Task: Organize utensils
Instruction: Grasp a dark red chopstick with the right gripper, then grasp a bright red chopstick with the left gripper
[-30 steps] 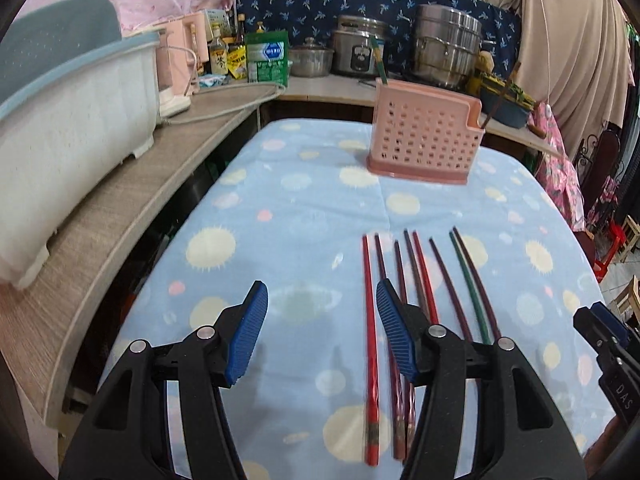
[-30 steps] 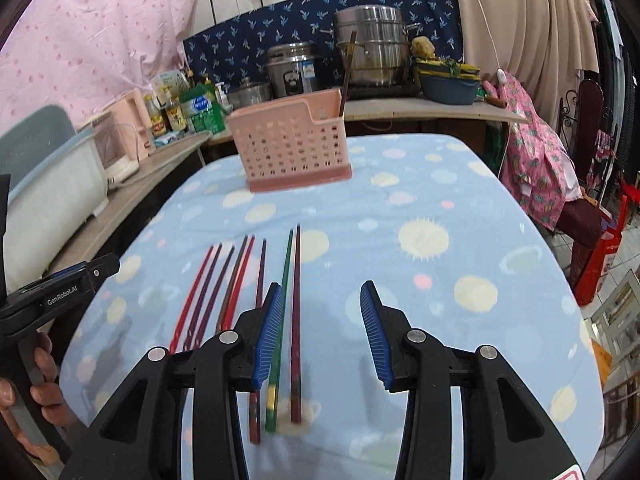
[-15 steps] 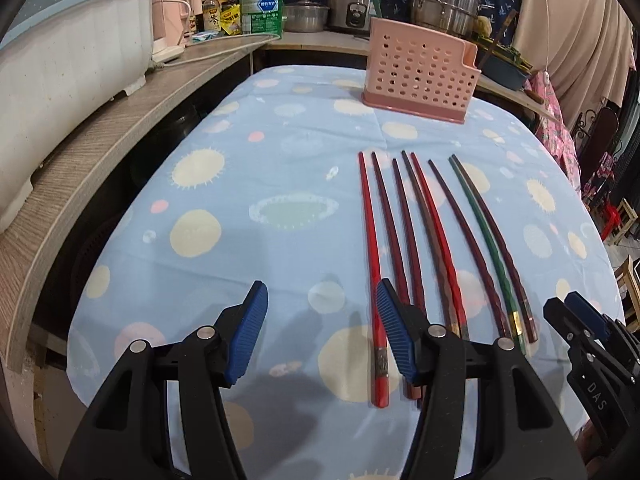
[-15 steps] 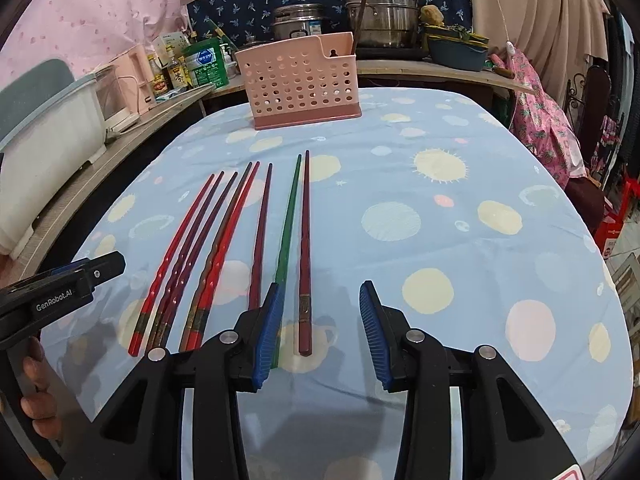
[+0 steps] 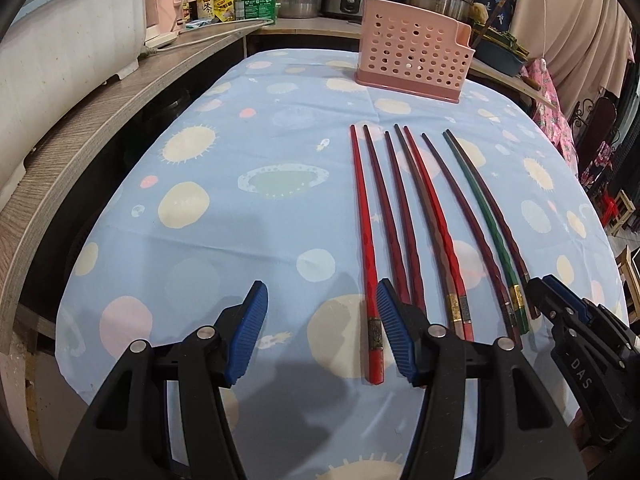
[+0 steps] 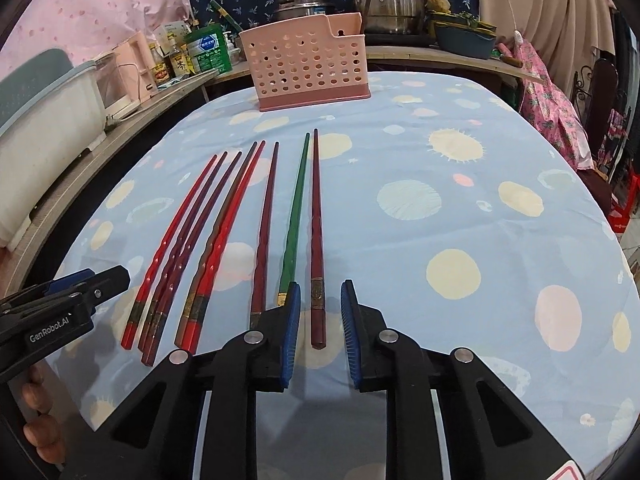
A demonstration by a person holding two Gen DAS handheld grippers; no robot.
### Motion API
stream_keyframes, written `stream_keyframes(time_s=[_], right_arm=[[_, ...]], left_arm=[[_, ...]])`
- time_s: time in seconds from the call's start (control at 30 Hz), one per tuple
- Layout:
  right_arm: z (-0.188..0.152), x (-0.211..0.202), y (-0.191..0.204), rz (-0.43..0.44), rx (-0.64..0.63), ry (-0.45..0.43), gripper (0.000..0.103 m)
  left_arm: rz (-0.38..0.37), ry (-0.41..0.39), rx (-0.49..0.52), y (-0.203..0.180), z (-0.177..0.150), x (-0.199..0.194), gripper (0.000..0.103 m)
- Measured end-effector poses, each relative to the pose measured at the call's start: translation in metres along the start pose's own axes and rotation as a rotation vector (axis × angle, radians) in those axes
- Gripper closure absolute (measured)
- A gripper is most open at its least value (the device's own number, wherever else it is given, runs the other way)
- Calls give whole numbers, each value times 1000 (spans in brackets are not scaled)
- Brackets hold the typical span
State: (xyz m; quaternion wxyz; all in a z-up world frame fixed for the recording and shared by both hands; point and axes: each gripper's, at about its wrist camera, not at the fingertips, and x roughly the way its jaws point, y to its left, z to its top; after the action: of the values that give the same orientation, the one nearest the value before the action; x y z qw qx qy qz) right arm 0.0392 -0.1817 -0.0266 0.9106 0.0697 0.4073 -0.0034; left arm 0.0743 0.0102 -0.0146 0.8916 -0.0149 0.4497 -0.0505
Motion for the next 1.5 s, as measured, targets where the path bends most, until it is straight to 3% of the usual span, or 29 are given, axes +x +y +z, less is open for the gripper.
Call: stream_keyframes(time_s=[0.33, 1.23, 1.5], right_arm=[[-3, 4, -2, -10, -8, -5, 96], [-17, -10, -16, -23, 34, -20, 96], [-18, -11, -17, -20, 38, -24, 96]], left_arm=[[5, 13, -3, 1, -2, 2, 49], [-30, 62, 13, -7, -12, 7, 50], [-14, 57, 37, -6, -18, 5, 58]])
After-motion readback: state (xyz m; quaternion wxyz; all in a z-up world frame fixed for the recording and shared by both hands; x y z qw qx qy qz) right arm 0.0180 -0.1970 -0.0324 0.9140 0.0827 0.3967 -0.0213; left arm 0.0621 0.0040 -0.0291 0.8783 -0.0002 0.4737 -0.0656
